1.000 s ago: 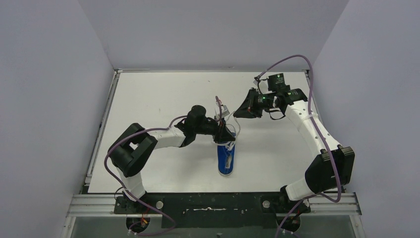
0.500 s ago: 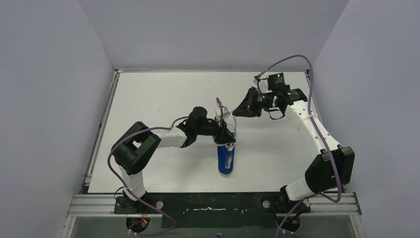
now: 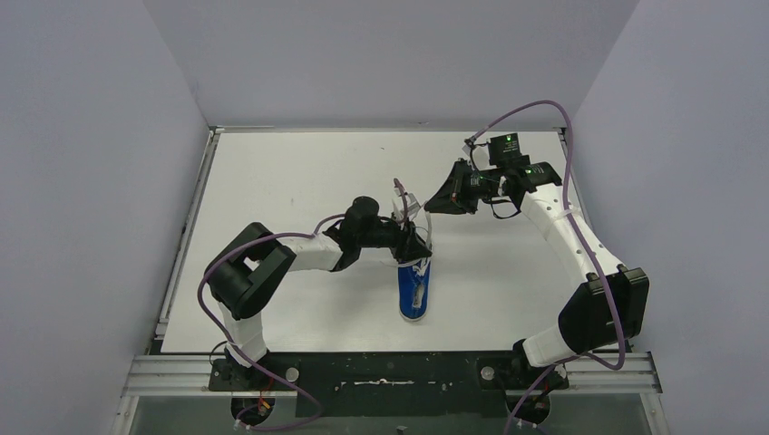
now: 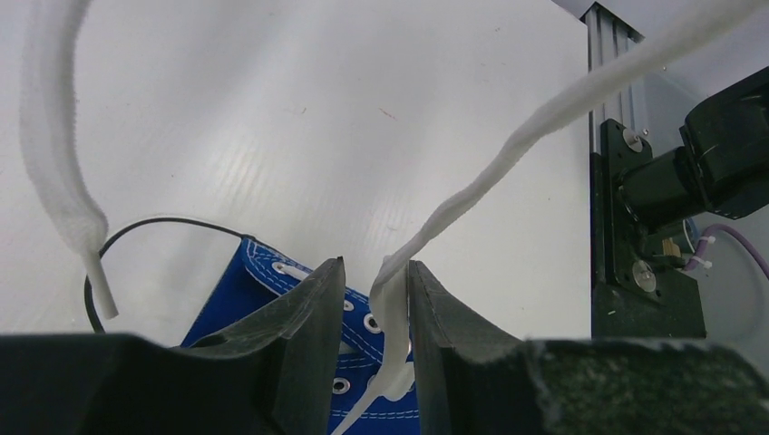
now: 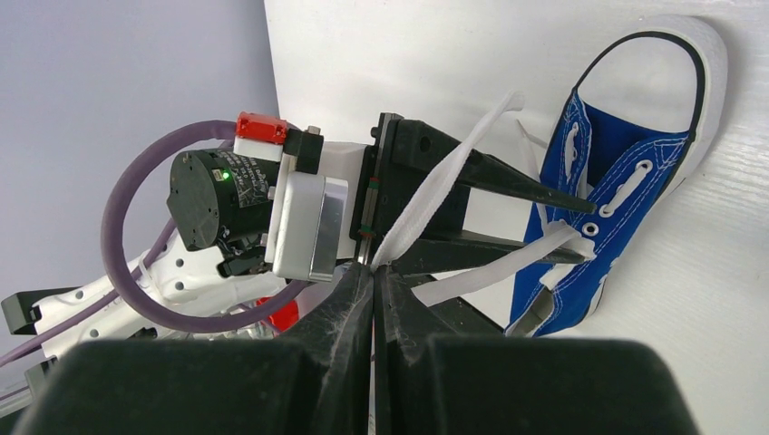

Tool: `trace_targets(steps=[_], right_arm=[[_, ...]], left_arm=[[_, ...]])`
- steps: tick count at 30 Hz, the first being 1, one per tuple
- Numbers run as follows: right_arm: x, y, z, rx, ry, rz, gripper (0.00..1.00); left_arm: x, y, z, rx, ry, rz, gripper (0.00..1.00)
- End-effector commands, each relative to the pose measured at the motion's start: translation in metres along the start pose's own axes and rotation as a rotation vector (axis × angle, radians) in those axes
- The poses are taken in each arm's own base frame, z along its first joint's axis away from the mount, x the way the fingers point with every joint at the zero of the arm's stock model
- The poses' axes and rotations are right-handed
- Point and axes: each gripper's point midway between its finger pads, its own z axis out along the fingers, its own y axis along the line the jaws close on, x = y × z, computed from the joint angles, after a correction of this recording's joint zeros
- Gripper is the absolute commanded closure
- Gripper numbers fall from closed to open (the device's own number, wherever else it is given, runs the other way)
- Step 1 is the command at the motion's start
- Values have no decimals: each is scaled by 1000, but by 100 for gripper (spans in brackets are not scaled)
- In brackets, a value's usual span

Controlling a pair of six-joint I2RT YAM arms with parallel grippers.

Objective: Tie the shoes

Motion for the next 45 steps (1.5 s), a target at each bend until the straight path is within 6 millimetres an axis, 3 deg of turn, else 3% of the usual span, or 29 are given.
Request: trace_targets(steps=[1,8,17,24,32,39,45], right_arm=[[-8,19,-5,-53,-22,-41,100],[-8,19,-4,-54,-21,-42,100],[-10,20,-5,-59,-23,-41,100],[-10,22,-4,-64,-20,-37,100],[-16,27,-3,-83,-32,-31,100],[-33,29,8,-95,-44,-42,100],[-50,30,38,-80,-46,-49,100]], left_arm=[[-18,-4,-9,0,-60,64,70],[-18,-2,-13,-7,-59,60,61],[-19,-3,4,60,-62,23,60],[-20,-3,13,96,-57,11,68],[-19,-12,2,122,-47,3,100],[-25,-17,-12,100,-70,-23,100],[-29,-14,-23,68,-107,-83,100]])
